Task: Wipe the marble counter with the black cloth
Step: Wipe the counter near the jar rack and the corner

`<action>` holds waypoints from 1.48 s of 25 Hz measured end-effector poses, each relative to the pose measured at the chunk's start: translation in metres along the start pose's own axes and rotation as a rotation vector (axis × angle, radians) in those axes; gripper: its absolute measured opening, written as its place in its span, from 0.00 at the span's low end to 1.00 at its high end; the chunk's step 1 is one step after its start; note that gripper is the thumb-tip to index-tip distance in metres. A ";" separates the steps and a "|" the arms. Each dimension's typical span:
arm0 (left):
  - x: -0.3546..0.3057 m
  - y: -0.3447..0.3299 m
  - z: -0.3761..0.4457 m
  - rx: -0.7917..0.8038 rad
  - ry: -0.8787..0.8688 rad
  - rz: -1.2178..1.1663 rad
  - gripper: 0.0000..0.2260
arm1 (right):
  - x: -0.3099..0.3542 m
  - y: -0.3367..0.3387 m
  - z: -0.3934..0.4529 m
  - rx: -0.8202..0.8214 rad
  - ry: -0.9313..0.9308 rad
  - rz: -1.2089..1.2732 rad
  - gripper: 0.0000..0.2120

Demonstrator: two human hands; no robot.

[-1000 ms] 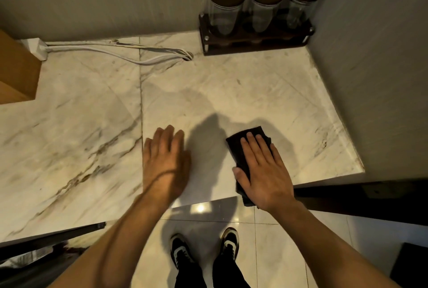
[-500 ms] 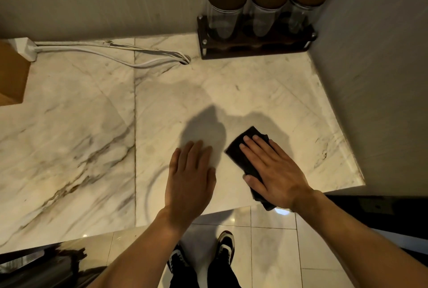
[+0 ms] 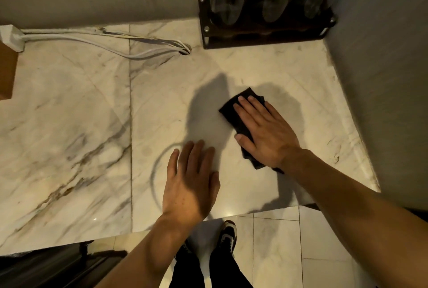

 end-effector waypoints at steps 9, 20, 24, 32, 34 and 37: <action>-0.001 -0.001 0.004 0.074 0.069 0.017 0.21 | -0.004 0.012 0.072 -0.032 -0.202 0.071 0.32; 0.000 0.000 0.004 0.063 0.060 0.015 0.22 | -0.013 0.018 0.126 -0.109 -0.480 0.143 0.31; 0.001 0.001 0.003 0.048 0.052 -0.001 0.21 | -0.014 0.016 0.124 -0.135 -0.520 0.155 0.30; 0.001 -0.001 0.002 0.013 0.020 0.026 0.20 | -0.014 0.009 0.082 -0.159 -0.793 0.223 0.32; 0.002 -0.001 0.001 0.005 0.010 0.017 0.20 | -0.012 0.008 0.065 -0.151 -0.819 0.227 0.32; 0.003 -0.001 0.001 0.015 0.007 0.001 0.20 | -0.005 0.002 0.036 -0.119 -0.831 0.219 0.32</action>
Point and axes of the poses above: each hand's wrist, its own z-axis towards the middle knuckle, its own y-axis out of the back of the hand, x = y × z, the point moved 4 cm from there along z, towards the middle knuckle, and after that the axes turned 3 degrees about -y, right-handed, at the moved point
